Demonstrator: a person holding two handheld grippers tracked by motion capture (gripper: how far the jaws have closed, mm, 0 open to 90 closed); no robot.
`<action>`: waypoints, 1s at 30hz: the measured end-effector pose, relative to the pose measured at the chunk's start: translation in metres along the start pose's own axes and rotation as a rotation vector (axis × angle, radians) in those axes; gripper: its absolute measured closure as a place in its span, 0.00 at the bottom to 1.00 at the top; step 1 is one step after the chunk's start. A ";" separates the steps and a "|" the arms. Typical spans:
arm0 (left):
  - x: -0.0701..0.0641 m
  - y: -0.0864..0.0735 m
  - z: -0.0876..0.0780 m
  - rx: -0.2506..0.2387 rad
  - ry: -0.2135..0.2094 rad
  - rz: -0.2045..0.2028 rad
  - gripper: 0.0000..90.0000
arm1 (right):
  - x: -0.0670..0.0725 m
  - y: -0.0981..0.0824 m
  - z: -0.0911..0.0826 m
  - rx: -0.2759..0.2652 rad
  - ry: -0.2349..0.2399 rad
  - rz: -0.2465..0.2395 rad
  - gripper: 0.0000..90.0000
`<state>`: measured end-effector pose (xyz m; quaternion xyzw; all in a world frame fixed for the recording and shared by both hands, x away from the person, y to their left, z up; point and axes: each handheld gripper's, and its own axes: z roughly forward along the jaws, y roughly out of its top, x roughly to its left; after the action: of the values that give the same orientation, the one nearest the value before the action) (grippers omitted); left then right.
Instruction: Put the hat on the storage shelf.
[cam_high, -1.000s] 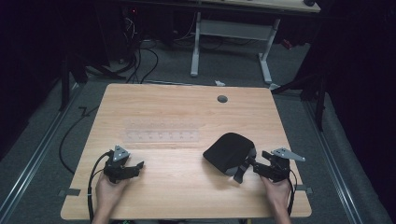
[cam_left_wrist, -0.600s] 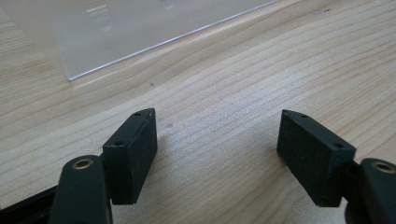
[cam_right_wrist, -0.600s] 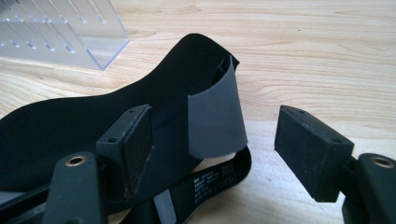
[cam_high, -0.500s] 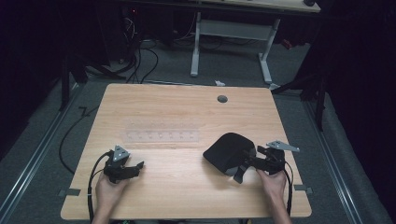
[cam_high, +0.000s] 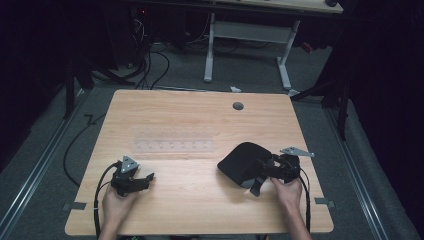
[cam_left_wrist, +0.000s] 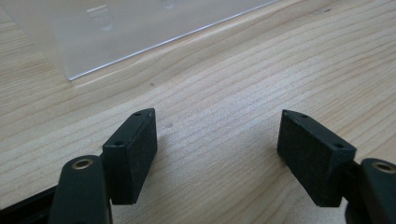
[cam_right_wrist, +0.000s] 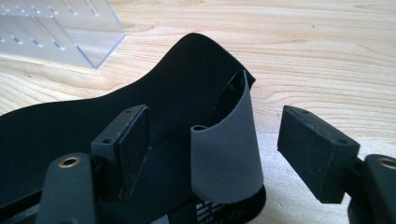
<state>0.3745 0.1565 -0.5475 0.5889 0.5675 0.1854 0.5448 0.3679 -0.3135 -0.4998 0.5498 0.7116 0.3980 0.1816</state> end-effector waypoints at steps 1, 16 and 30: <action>0.000 0.000 0.000 0.000 0.000 0.000 0.32 | 0.000 0.000 0.001 0.004 0.001 -0.001 0.28; 0.000 0.000 0.000 0.001 0.001 0.001 0.32 | 0.000 -0.003 0.018 0.023 0.074 0.043 0.30; 0.000 0.000 0.000 -0.001 0.005 0.000 0.32 | -0.002 -0.012 0.026 0.018 0.125 0.040 0.48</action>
<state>0.3749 0.1568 -0.5476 0.5882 0.5687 0.1870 0.5438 0.3790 -0.3063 -0.5250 0.5395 0.7141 0.4286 0.1236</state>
